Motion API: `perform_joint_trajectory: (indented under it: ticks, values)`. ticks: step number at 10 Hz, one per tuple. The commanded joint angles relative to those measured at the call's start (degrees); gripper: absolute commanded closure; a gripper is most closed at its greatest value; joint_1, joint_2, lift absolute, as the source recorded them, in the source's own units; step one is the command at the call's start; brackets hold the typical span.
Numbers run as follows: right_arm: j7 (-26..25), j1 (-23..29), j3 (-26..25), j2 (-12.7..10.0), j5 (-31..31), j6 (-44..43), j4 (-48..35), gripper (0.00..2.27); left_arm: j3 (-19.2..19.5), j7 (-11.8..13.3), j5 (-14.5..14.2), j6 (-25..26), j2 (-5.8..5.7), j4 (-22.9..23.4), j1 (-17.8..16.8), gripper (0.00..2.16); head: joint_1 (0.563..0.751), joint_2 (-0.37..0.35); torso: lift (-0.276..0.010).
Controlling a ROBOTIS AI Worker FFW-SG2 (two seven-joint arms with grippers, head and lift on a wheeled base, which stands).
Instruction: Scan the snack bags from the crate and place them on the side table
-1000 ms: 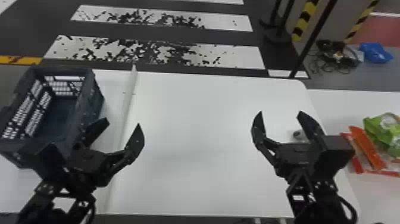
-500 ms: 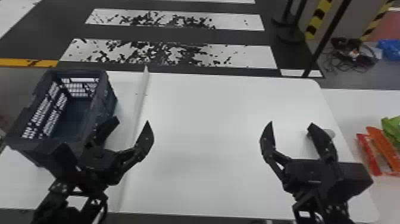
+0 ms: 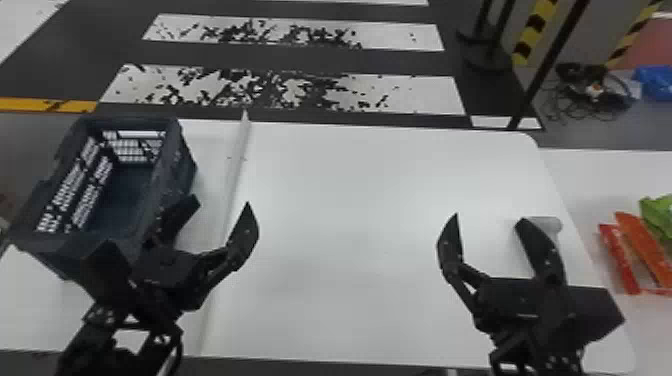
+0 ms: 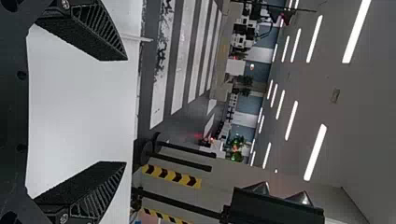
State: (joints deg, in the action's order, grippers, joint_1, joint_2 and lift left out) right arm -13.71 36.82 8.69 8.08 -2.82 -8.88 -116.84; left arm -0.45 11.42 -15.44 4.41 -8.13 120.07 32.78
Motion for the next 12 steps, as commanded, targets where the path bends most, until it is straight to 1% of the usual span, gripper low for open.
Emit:
perform_joint_trajectory:
  ticks: [1, 12]
  values:
    - [0.00, 0.00, 0.01, 0.01, -0.17, -0.13, 0.30, 0.06, -0.08, 0.01, 0.14, 0.12, 0.22, 0.08, 0.00, 0.08, 0.695, -0.029, -0.081]
    - [0.00, 0.00, 0.36, -0.08, -0.35, -0.30, 0.74, 0.06, -0.08, -0.34, 0.58, 0.12, 0.22, 0.17, 0.00, 0.07, 0.695, -0.028, -0.081]
